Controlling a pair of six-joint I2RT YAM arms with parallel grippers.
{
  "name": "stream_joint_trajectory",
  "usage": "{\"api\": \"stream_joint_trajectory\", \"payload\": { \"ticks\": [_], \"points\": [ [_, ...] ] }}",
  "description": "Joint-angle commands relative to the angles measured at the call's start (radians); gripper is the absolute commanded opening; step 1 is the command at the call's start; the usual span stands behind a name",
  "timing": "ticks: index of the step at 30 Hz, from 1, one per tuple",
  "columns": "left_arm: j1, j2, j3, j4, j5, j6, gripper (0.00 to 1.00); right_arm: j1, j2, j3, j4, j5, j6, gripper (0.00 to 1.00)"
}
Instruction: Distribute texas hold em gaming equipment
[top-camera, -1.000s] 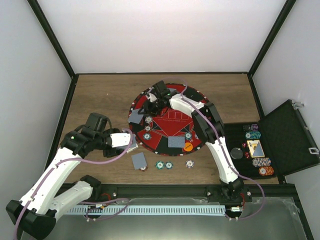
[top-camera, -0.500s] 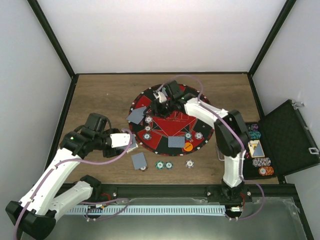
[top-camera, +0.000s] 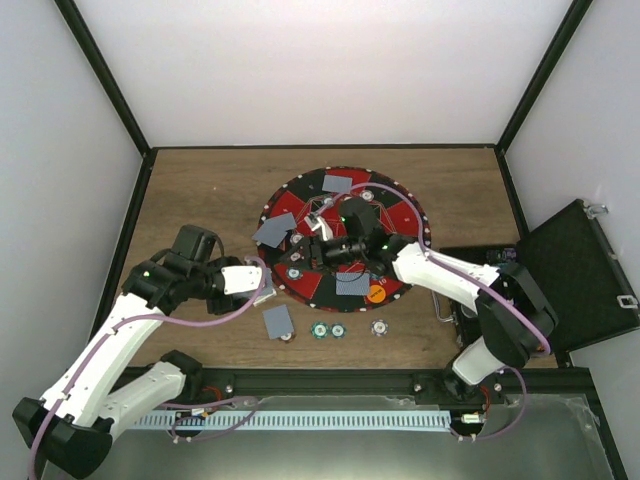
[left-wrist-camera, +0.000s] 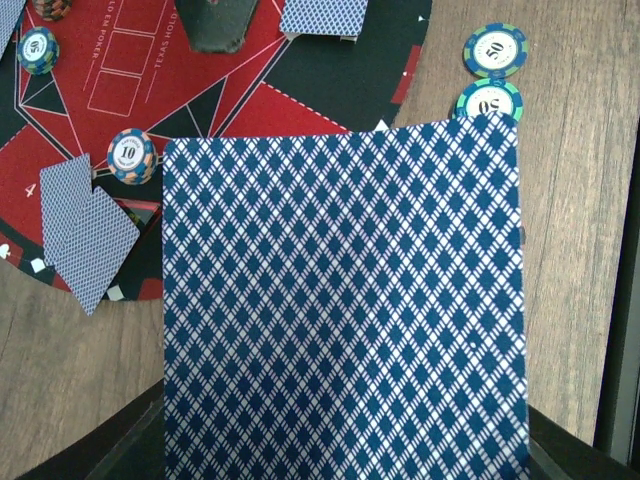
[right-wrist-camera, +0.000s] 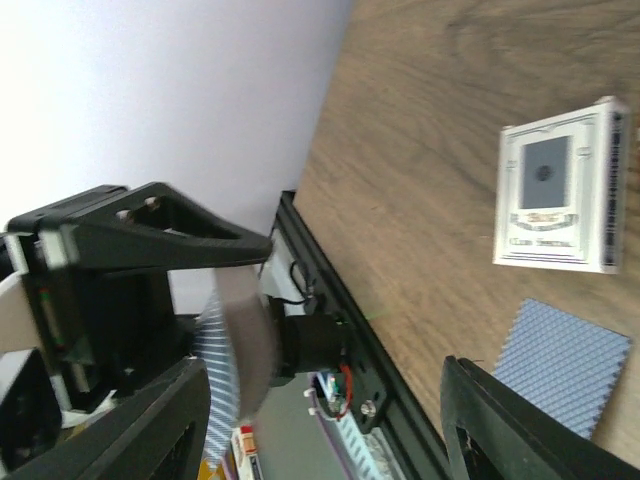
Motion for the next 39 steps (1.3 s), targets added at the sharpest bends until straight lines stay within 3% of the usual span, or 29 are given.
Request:
{"api": "stream_joint_trajectory", "payload": {
  "ticks": [1,30,39],
  "points": [
    [0.002,-0.003,0.021,0.015,0.021,0.004,0.05,0.055,-0.036,0.000,0.114,-0.018,0.072,0.65],
    [0.002,0.002,0.031,0.021,0.025,-0.003,0.05,0.215,0.141,0.093,0.179,-0.014,0.100,0.62],
    [0.002,0.003,0.034,0.018,0.026,-0.004,0.05,0.219,0.252,0.150,0.310,-0.084,0.187,0.59]
  ]
}}
